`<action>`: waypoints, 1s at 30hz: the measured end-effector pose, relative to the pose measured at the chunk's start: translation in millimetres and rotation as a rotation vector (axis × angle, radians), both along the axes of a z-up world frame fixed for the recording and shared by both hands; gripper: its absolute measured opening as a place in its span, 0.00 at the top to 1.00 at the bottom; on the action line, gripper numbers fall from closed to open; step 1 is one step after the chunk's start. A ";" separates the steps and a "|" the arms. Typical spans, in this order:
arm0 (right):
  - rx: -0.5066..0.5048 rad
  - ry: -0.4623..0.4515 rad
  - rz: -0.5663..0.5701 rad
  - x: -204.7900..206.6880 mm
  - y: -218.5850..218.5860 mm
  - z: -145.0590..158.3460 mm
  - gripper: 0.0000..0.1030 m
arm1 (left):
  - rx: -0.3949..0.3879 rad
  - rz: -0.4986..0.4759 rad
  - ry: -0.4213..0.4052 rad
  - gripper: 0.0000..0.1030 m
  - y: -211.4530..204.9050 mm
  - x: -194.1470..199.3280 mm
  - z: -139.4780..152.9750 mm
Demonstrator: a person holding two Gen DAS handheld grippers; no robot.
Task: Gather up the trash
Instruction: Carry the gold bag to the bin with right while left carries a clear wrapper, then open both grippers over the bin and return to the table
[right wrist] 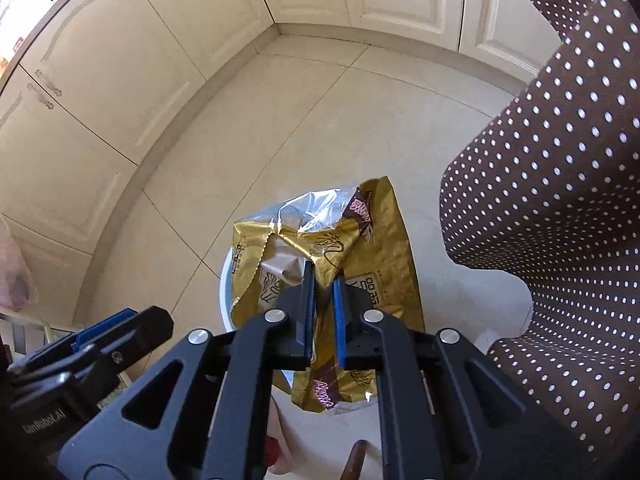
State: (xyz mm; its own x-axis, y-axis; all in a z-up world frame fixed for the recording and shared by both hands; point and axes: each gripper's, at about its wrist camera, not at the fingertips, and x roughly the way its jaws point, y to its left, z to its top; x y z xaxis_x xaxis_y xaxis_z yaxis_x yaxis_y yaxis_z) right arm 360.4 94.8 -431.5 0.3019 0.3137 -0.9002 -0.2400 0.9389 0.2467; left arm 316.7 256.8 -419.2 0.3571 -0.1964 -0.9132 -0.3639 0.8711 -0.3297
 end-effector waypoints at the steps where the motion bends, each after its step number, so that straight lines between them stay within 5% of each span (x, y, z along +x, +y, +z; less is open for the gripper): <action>1: 0.003 0.001 0.001 1.1 2.0 0.1 0.90 | -0.001 0.003 0.001 0.44 1.6 -0.9 0.0; 7: 0.019 0.005 -0.001 2.1 13.9 5.6 0.78 | -0.009 0.020 -0.009 0.44 7.4 -3.9 2.4; 10: 0.019 0.004 -0.005 1.1 18.5 9.1 0.57 | -0.010 0.027 -0.014 0.43 10.2 -5.1 4.0; 19: 0.027 -0.043 -0.016 -13.7 -0.4 35.8 0.56 | 0.020 0.041 -0.053 0.43 5.7 -14.2 23.5; 25: 0.019 -0.188 -0.027 -37.0 -32.8 98.6 0.56 | 0.050 0.023 -0.188 0.43 -19.7 -33.2 85.1; 30: 0.004 -0.398 -0.043 -72.9 -76.4 183.5 0.56 | 0.089 -0.058 -0.346 0.43 -67.3 -53.0 159.3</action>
